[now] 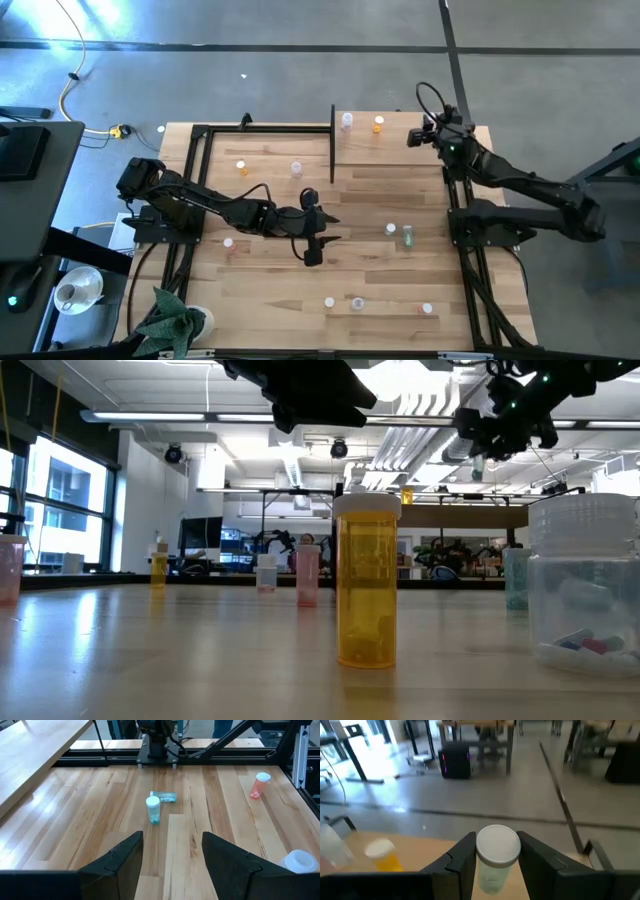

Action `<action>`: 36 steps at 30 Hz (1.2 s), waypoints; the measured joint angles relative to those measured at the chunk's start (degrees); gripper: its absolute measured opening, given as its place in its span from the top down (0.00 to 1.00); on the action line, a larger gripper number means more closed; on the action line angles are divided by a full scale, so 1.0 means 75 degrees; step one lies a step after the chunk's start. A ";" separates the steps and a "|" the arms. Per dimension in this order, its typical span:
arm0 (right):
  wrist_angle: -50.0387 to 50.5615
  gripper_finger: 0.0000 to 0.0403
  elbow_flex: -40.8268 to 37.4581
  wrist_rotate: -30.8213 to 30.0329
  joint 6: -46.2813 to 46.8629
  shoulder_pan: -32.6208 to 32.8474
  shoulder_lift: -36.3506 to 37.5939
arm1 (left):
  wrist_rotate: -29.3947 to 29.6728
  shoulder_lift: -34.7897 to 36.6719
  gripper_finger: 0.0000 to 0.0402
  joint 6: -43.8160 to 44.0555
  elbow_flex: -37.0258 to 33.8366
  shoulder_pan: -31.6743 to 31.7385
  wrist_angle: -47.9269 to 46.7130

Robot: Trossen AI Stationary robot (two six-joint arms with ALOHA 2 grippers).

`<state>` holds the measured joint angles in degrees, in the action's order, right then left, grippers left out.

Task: Pick and place medicine bottles onto shelf by color
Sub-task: Put the bottom left blue pill bottle on the shelf

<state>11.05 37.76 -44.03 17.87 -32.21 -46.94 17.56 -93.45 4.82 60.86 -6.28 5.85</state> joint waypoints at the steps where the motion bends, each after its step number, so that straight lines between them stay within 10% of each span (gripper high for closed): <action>1: 0.0131 0.69 0.0000 0.0035 0.0122 -0.0122 0.0000 | 0.0000 0.0003 0.52 -0.0005 0.0000 0.0000 0.0000; 36: 0.1288 0.69 0.0006 0.0163 0.0757 -0.1666 -0.1113 | -0.0032 0.0003 0.52 -0.0005 -0.0003 0.0000 0.0000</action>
<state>20.71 37.80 -42.81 23.55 -44.71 -55.29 17.33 -93.43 4.78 60.84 -6.28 5.85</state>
